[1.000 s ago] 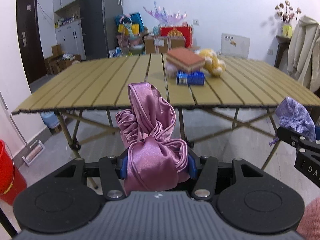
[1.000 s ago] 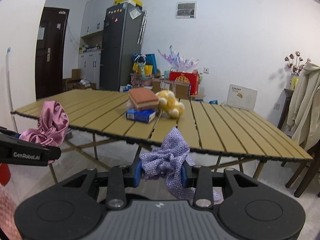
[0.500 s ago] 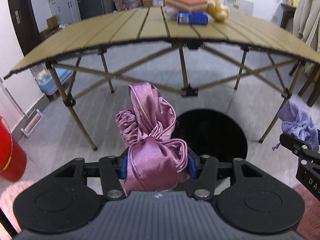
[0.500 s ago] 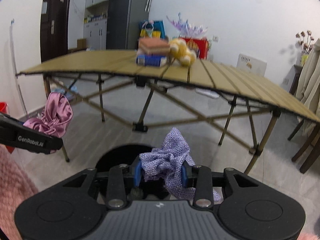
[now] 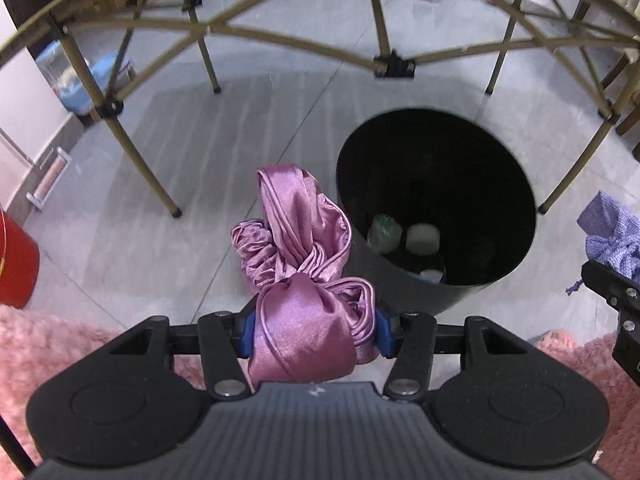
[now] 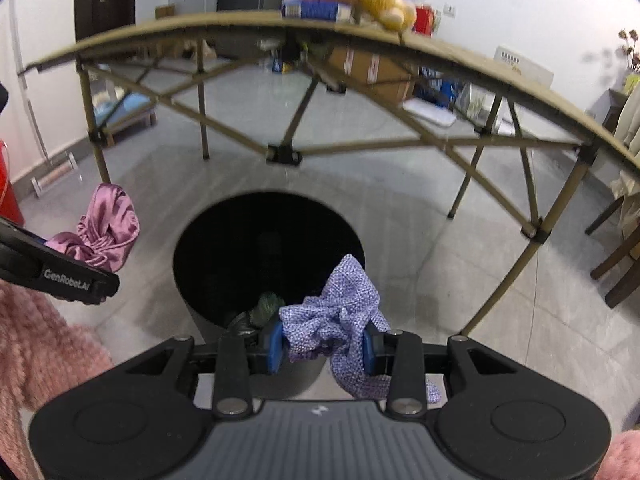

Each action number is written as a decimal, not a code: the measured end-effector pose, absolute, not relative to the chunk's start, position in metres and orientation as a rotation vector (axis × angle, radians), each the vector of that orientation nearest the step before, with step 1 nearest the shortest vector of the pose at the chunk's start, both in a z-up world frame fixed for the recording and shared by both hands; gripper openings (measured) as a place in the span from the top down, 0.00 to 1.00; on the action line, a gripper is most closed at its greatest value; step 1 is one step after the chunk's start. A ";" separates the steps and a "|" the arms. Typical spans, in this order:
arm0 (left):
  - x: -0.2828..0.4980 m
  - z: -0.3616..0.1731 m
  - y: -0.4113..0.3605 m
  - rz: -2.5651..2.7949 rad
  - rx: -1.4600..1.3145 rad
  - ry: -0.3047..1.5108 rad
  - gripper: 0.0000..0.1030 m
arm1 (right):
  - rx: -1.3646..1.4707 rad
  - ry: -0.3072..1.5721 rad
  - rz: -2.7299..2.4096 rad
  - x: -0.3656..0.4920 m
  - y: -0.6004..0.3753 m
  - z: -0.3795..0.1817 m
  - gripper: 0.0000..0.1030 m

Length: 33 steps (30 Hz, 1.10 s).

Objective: Collect trash
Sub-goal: 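Carry the pink bag and lilac cloth down over the black bin with both grippers, then open the left gripper to drop the pink satin bag into the bin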

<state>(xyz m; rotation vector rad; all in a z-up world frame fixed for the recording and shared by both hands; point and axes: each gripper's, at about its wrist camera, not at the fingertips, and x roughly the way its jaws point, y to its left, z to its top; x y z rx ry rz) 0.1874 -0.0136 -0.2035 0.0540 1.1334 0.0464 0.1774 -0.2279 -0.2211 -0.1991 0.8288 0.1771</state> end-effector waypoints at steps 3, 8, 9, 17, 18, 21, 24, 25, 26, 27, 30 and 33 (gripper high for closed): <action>0.192 -0.213 -0.012 0.054 0.049 1.169 0.47 | -0.195 0.877 0.162 0.186 -0.230 -0.233 0.65; 0.200 -0.223 -0.013 0.057 0.047 1.214 0.47 | -0.179 0.949 0.133 0.200 -0.234 -0.249 0.65; 0.201 -0.224 -0.013 0.057 0.045 1.222 0.47 | -0.178 0.959 0.127 0.202 -0.235 -0.251 0.65; 0.210 -0.226 -0.021 0.045 0.048 1.248 0.47 | -0.160 1.001 0.091 0.216 -0.241 -0.263 0.65; 0.210 -0.225 -0.022 0.044 0.050 1.243 0.47 | -0.158 1.004 0.085 0.218 -0.242 -0.264 0.65; 0.213 -0.221 -0.026 0.041 0.061 1.227 0.47 | -0.148 1.016 0.064 0.223 -0.247 -0.267 0.65; 0.217 -0.218 -0.030 0.040 0.066 1.218 0.47 | -0.138 1.023 0.044 0.228 -0.251 -0.269 0.65; 0.219 -0.217 -0.031 0.039 0.065 1.215 0.47 | -0.135 1.025 0.039 0.230 -0.252 -0.270 0.65; 0.222 -0.216 -0.033 0.033 0.057 1.211 0.47 | -0.132 1.025 0.035 0.232 -0.253 -0.271 0.65; 0.224 -0.215 -0.034 0.030 0.053 1.208 0.47 | -0.130 1.026 0.030 0.234 -0.254 -0.271 0.65; 0.231 -0.212 -0.040 0.024 0.052 1.197 0.47 | -0.122 1.024 0.019 0.239 -0.257 -0.272 0.65; 0.239 -0.211 -0.046 0.014 0.051 1.191 0.47 | -0.114 1.021 0.005 0.244 -0.261 -0.273 0.65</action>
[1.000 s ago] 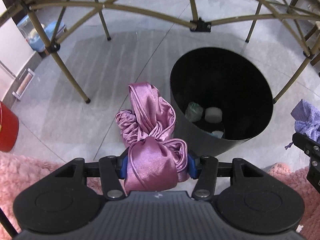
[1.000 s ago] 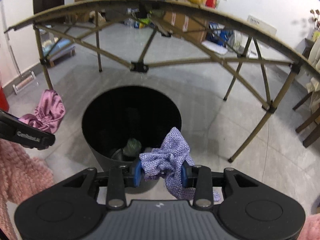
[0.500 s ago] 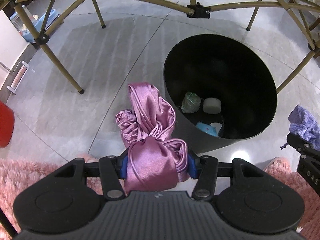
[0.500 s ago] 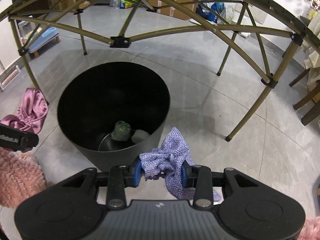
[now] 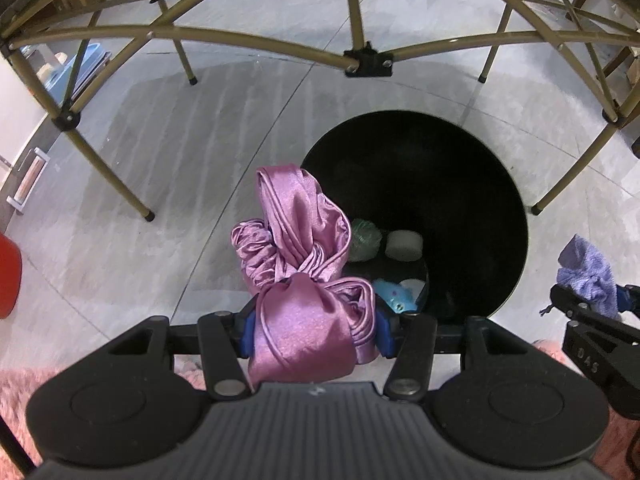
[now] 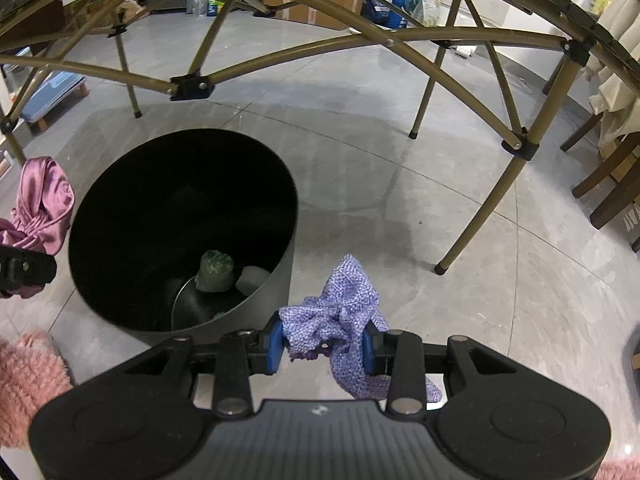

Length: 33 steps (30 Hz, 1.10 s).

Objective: Collect trash
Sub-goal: 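Open the left gripper to drop the pink satin bag into the bin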

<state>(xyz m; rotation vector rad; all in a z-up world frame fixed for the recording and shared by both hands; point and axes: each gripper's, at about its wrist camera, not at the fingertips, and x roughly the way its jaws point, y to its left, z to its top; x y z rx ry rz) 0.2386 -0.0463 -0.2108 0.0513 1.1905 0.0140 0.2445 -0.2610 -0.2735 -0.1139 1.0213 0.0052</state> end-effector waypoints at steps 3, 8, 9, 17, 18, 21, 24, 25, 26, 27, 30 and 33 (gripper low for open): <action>0.247 -0.210 -0.053 0.002 0.047 1.188 0.47 | -0.113 1.016 -0.011 0.250 -0.264 -0.275 0.65; 0.262 -0.211 -0.067 -0.012 0.037 1.188 0.47 | -0.100 1.011 -0.030 0.260 -0.270 -0.277 0.65; 0.264 -0.211 -0.069 -0.015 0.036 1.187 0.47 | -0.099 1.010 -0.033 0.261 -0.271 -0.277 0.65; 0.283 -0.216 -0.087 -0.030 0.015 1.192 0.47 | -0.084 0.996 -0.054 0.272 -0.280 -0.279 0.65; 0.284 -0.216 -0.089 -0.031 0.014 1.193 0.47 | -0.078 0.994 -0.057 0.273 -0.281 -0.279 0.65; 0.290 -0.219 -0.096 -0.036 0.011 1.197 0.47 | -0.065 0.990 -0.068 0.277 -0.286 -0.280 0.65; 0.296 -0.221 -0.103 -0.035 0.011 1.196 0.47 | -0.052 0.990 -0.077 0.281 -0.290 -0.283 0.65; 0.297 -0.222 -0.105 -0.035 0.008 1.199 0.47 | -0.051 0.989 -0.079 0.282 -0.291 -0.284 0.65; 0.298 -0.224 -0.106 -0.033 0.007 1.204 0.47 | -0.049 0.988 -0.080 0.283 -0.291 -0.284 0.65; 0.299 -0.226 -0.107 -0.030 0.007 1.209 0.47 | -0.047 0.988 -0.081 0.284 -0.291 -0.284 0.65; 0.300 -0.231 -0.110 -0.029 0.008 1.221 0.47 | -0.045 0.989 -0.081 0.286 -0.292 -0.286 0.65; 0.300 -0.231 -0.113 -0.033 0.010 1.223 0.47 | -0.042 0.990 -0.081 0.285 -0.293 -0.287 0.65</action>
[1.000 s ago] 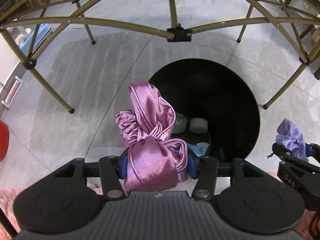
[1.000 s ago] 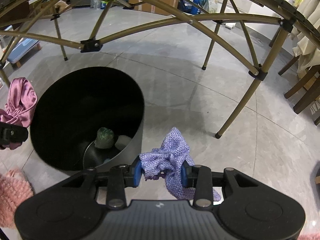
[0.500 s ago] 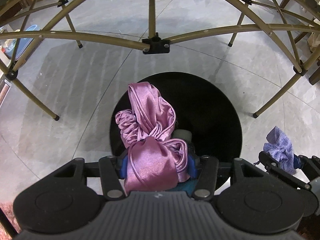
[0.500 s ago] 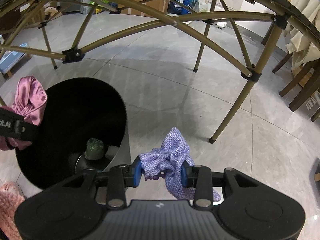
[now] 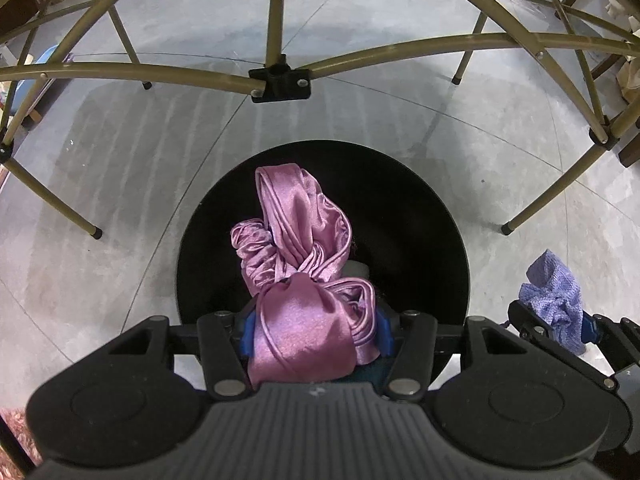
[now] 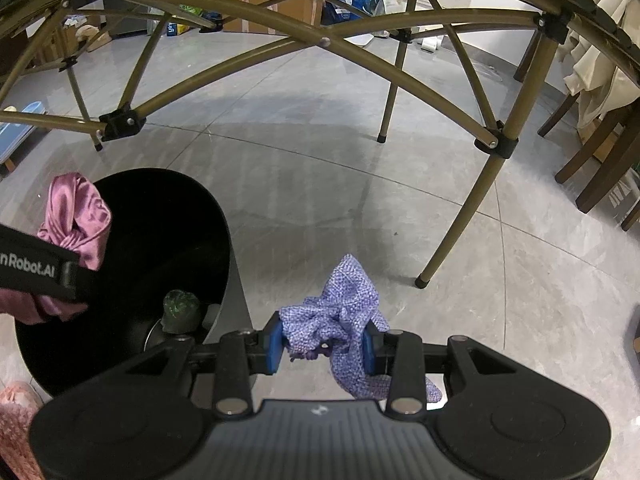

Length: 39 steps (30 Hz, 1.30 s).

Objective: Collect trash
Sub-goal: 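Open the left gripper to drop the pink satin bag into the bin, then move the right gripper over the bin and open it to drop the lilac cloth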

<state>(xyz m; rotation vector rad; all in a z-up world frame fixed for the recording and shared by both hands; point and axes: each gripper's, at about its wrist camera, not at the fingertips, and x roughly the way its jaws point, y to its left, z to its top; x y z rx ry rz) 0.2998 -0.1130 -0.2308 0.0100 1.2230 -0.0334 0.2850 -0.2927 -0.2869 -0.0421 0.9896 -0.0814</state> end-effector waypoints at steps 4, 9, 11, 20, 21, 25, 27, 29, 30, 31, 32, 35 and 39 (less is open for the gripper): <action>0.300 -0.232 -0.117 -0.038 0.008 1.229 0.47 | -0.039 0.992 -0.084 0.283 -0.295 -0.288 0.65; 0.301 -0.235 -0.119 -0.042 0.010 1.228 0.47 | -0.041 0.992 -0.087 0.283 -0.295 -0.288 0.65; 0.302 -0.236 -0.117 -0.042 0.009 1.226 0.47 | -0.043 0.992 -0.087 0.283 -0.295 -0.289 0.65; 0.302 -0.231 -0.110 -0.026 -0.006 1.184 0.00 | -0.043 0.992 -0.087 0.284 -0.296 -0.289 0.65; 0.302 -0.231 -0.109 -0.020 -0.002 1.186 0.00 | -0.042 0.992 -0.088 0.284 -0.296 -0.289 0.65; 0.304 -0.236 -0.107 -0.015 -0.006 1.216 0.00 | -0.042 0.994 -0.090 0.284 -0.297 -0.289 0.65; 0.304 -0.236 -0.106 -0.015 0.001 1.217 0.00 | -0.041 0.994 -0.091 0.284 -0.297 -0.289 0.65; 0.303 -0.236 -0.105 -0.012 0.008 1.214 0.00 | -0.042 0.994 -0.091 0.284 -0.297 -0.289 0.65; 0.303 -0.236 -0.105 -0.012 0.010 1.213 0.00 | -0.042 0.994 -0.091 0.284 -0.297 -0.289 0.65; 0.303 -0.236 -0.104 -0.010 0.011 1.214 0.00 | -0.043 0.994 -0.090 0.284 -0.297 -0.288 0.65; 0.302 -0.236 -0.103 -0.009 0.012 1.214 0.00 | -0.043 0.994 -0.090 0.284 -0.297 -0.288 0.65; 0.301 -0.235 -0.101 -0.013 0.016 1.215 0.00 | -0.044 0.992 -0.089 0.284 -0.297 -0.289 0.65; 0.300 -0.227 -0.097 -0.016 0.020 1.191 0.00 | -0.043 0.988 -0.087 0.282 -0.296 -0.287 0.65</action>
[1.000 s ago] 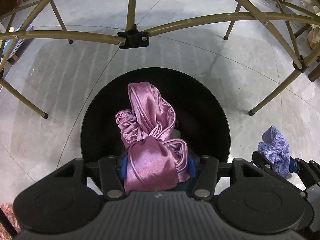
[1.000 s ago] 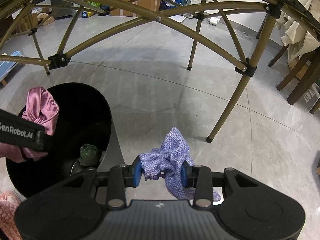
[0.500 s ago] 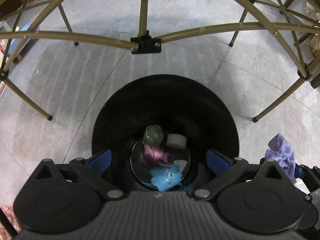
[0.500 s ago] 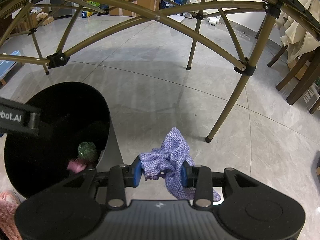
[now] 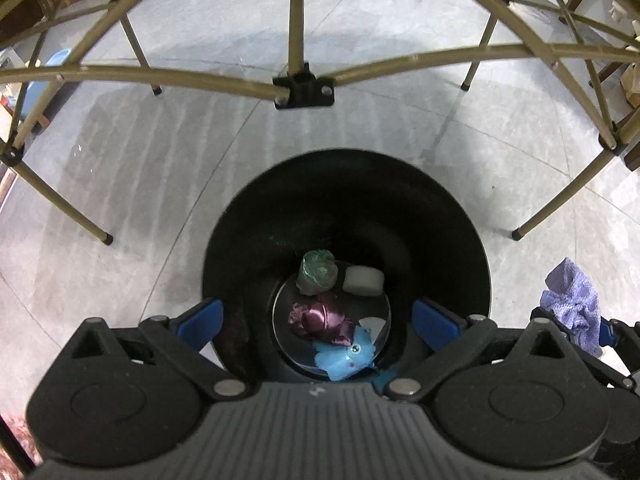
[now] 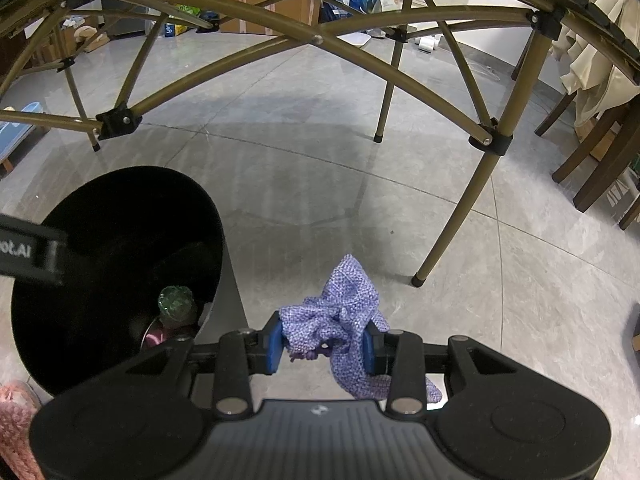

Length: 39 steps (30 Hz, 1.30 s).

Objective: Collect trash
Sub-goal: 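Move the right gripper over the bin and open it to drop the lilac cloth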

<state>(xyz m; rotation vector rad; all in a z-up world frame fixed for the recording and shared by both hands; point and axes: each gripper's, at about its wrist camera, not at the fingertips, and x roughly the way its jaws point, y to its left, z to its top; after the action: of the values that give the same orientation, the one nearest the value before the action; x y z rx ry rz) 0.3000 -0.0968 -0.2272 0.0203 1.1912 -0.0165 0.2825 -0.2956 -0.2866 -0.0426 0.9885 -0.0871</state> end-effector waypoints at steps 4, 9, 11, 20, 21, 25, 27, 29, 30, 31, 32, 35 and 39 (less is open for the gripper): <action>0.298 -0.220 -0.092 -0.024 0.038 1.166 0.00 | -0.036 0.978 -0.071 0.281 -0.292 -0.281 0.65; 0.299 -0.217 -0.083 -0.019 0.041 1.161 0.00 | -0.030 0.969 -0.053 0.281 -0.286 -0.273 0.65; 0.298 -0.216 -0.077 -0.014 0.039 1.157 0.00 | -0.029 0.963 -0.043 0.280 -0.283 -0.269 0.65; 0.294 -0.204 -0.059 0.012 0.055 1.123 0.00 | -0.030 0.938 0.013 0.281 -0.260 -0.252 0.65; 0.293 -0.203 -0.057 0.018 0.056 1.119 0.00 | -0.028 0.936 0.019 0.281 -0.258 -0.250 0.65; 0.292 -0.198 -0.044 0.038 0.043 1.108 0.00 | -0.028 0.930 0.041 0.282 -0.247 -0.245 0.65; 0.291 -0.196 -0.038 0.049 0.038 1.102 0.00 | -0.029 0.929 0.052 0.284 -0.241 -0.243 0.65; 0.289 -0.193 -0.032 0.058 0.041 1.090 0.00 | -0.031 0.929 0.064 0.285 -0.234 -0.242 0.65; 0.288 -0.193 -0.029 0.064 0.041 1.085 0.00 | -0.031 0.928 0.070 0.286 -0.231 -0.242 0.65; 0.287 -0.192 -0.027 0.069 0.041 1.082 0.00 | -0.031 0.929 0.077 0.287 -0.227 -0.241 0.65; 0.287 -0.192 -0.024 0.076 0.040 1.080 0.00 | -0.032 0.929 0.083 0.287 -0.224 -0.241 0.65; 0.286 -0.192 -0.013 0.102 0.034 1.081 0.00 | -0.032 0.930 0.103 0.289 -0.213 -0.240 0.65; 0.284 -0.193 0.001 0.140 0.025 1.090 0.00 | -0.024 0.938 0.124 0.294 -0.200 -0.241 0.65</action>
<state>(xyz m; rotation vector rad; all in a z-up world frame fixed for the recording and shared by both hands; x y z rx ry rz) 0.2840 0.0011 -0.1926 0.0255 1.0899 0.1402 0.2940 -0.2004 -0.2412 -0.0236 0.9379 0.1240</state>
